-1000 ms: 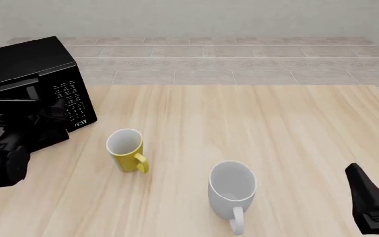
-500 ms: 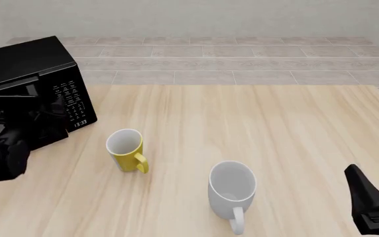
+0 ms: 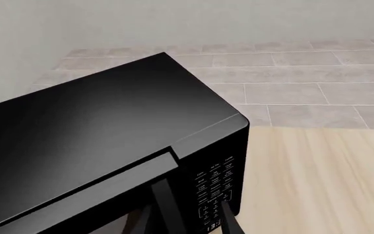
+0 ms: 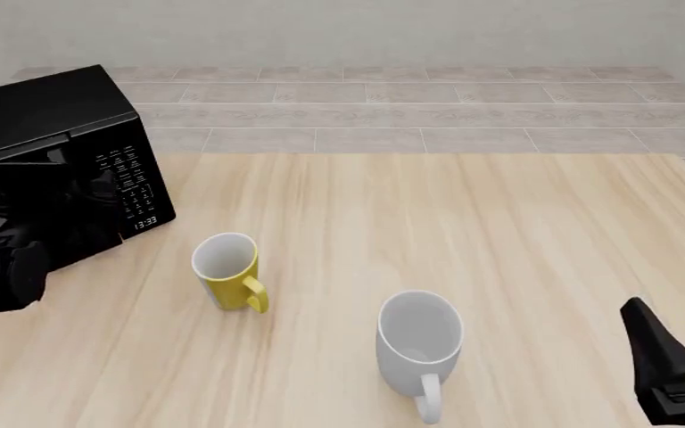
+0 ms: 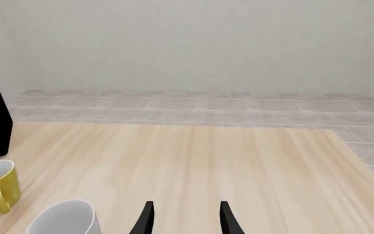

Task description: Close the microwave.

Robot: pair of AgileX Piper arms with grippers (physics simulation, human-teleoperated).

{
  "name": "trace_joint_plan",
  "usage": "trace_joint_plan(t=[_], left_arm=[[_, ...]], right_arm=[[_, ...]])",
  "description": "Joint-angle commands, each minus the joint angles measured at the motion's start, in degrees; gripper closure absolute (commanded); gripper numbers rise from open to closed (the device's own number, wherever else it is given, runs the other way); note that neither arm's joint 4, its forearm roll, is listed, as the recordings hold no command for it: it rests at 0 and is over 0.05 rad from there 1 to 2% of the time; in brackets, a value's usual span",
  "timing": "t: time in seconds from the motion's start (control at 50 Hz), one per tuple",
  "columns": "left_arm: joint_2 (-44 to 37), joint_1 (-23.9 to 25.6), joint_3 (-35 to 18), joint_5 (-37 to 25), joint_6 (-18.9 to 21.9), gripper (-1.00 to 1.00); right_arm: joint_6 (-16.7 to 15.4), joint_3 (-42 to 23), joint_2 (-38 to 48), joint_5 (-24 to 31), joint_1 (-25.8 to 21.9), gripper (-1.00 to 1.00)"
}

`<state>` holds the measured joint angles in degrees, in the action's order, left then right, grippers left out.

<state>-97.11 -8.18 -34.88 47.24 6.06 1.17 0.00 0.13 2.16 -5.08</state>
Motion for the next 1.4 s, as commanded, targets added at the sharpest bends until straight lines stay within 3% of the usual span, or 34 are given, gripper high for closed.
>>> trace_joint_plan(t=[0.02, 0.6, 0.62, 0.68, 0.8, 0.92, 1.14, 1.4], left_arm=[[-5.38, 3.01, -2.30, -3.10, -1.49, -1.00], [-9.96, 2.25, -6.81, -5.72, -2.88, -1.00], [-9.29, 1.45, -5.25, -3.37, -1.54, -1.00], [-8.81, 2.02, -5.25, -4.59, -2.78, -1.00], [-3.99, 2.32, -0.01, -1.71, -1.82, -1.00], [3.93, 3.81, 5.97, -1.07, -2.62, -1.00], [16.50, 6.43, 12.92, -3.69, -3.51, -1.00], [25.28, 8.69, 17.40, -6.49, -4.23, -1.00]], right_arm=[[0.11, 0.00, -0.02, -0.07, -0.21, -1.00], [0.26, 0.00, -0.08, -0.07, 0.03, -1.00], [0.29, 0.00, -0.08, -0.06, 0.04, -1.00], [0.32, 0.00, -0.07, 0.11, 0.22, -1.00], [0.39, 0.00, -0.06, 0.38, 0.02, -1.00], [0.44, 0.00, 0.04, 0.45, -0.12, -1.00], [0.62, 0.00, 0.18, 0.45, -0.44, -1.00], [0.31, 0.00, 0.21, 0.25, -0.73, -1.00]])
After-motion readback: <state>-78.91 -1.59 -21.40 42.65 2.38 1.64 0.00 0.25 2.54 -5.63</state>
